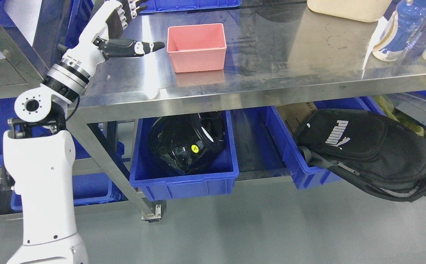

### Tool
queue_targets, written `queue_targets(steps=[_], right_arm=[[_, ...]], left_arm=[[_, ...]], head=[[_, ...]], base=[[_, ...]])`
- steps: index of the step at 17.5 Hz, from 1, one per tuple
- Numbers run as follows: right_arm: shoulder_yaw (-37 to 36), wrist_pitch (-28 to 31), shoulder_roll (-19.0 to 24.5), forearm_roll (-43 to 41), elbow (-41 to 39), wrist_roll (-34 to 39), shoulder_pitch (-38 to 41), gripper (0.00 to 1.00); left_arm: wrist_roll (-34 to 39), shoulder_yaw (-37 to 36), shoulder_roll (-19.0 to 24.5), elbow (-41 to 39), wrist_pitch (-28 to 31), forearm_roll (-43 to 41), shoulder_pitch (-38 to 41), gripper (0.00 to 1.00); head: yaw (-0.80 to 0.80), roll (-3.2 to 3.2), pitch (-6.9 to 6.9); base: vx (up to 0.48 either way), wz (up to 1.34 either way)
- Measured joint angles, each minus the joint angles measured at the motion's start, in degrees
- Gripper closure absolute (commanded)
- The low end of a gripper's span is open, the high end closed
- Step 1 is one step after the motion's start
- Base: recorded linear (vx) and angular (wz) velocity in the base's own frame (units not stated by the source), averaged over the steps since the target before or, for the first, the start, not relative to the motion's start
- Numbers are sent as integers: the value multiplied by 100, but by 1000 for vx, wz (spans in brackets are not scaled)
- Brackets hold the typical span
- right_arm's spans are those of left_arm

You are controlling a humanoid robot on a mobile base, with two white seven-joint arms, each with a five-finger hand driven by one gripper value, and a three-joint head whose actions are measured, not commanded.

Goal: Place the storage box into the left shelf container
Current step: 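Reach the left hand forward toward the pink box on the shelf, then hook the left hand fingers over the pink box's rim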

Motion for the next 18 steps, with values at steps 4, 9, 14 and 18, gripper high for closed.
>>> queue_targets(steps=[4,9,14,18], right_arm=[[0,0,0,0,0,0,0,0],[0,0,0,0,0,0,0,0],[0,0,0,0,0,0,0,0],[0,0,0,0,0,0,0,0]], left_arm=[[-741,-320,196,447,-6,-694,-604,0],[-995,-1158,269,1265,-15,-1073,-1597,1],[-1235,-1910,133,2107,-39,-1504,-2197,1],[-1268,-2284,7,2589,-21,-1833,-2316,0]], head=[[0,0,0],[0,0,0],[0,0,0],[0,0,0]], base=[[0,0],[0,0],[0,0],[0,0]])
